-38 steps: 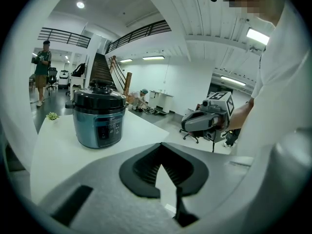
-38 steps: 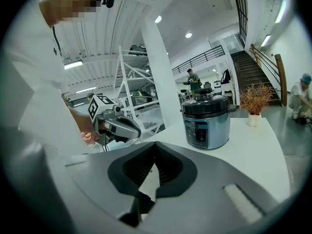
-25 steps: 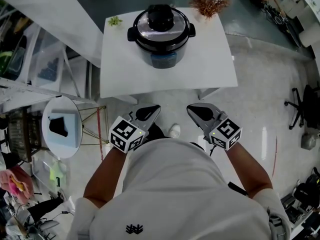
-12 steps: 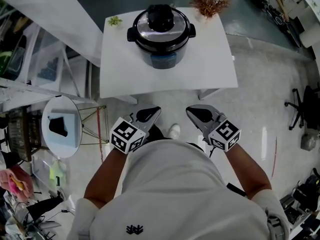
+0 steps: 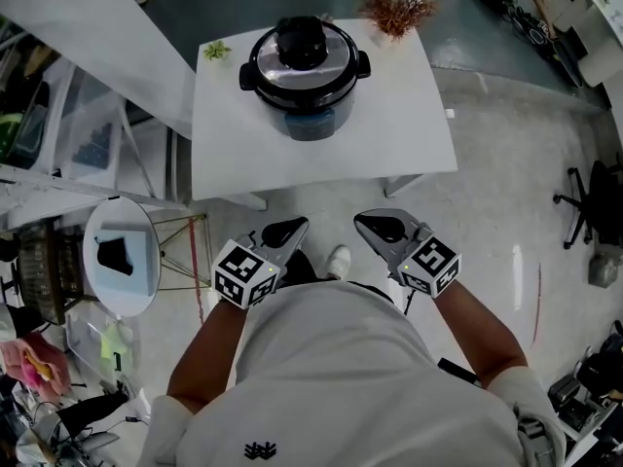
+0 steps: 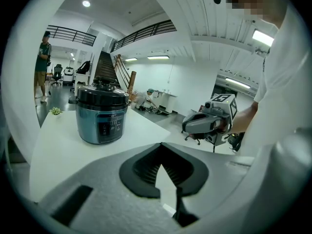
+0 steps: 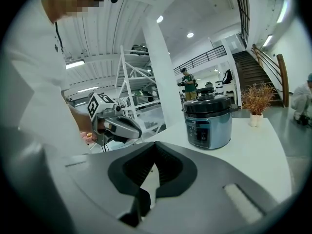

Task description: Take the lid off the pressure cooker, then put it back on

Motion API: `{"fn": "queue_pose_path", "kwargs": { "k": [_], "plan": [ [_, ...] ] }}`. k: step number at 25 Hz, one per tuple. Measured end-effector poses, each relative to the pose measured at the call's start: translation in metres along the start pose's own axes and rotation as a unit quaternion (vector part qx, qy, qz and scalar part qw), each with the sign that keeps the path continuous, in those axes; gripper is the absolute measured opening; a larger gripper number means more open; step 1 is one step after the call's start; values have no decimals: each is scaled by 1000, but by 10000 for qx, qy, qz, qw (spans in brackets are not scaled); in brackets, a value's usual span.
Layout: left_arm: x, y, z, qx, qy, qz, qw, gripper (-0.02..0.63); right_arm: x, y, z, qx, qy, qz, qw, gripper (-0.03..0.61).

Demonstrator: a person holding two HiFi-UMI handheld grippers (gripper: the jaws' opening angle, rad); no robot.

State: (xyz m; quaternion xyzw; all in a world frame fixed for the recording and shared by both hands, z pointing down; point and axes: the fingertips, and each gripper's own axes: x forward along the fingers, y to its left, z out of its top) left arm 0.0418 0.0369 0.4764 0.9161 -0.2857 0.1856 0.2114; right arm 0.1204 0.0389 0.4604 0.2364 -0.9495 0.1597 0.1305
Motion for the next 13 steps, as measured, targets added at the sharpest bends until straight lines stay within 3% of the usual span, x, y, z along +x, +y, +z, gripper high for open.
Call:
{"fn": "queue_pose_path", "kwargs": {
  "k": [7, 13],
  "plan": [
    [2, -13, -3, 226, 127, -341, 9991, 8, -6, 8, -4, 52, -79, -300, 9995, 12],
    [-24, -27, -6, 333, 141, -445, 9984, 8, 0, 43, -2, 106, 17, -262, 9996, 12]
  ]
}}
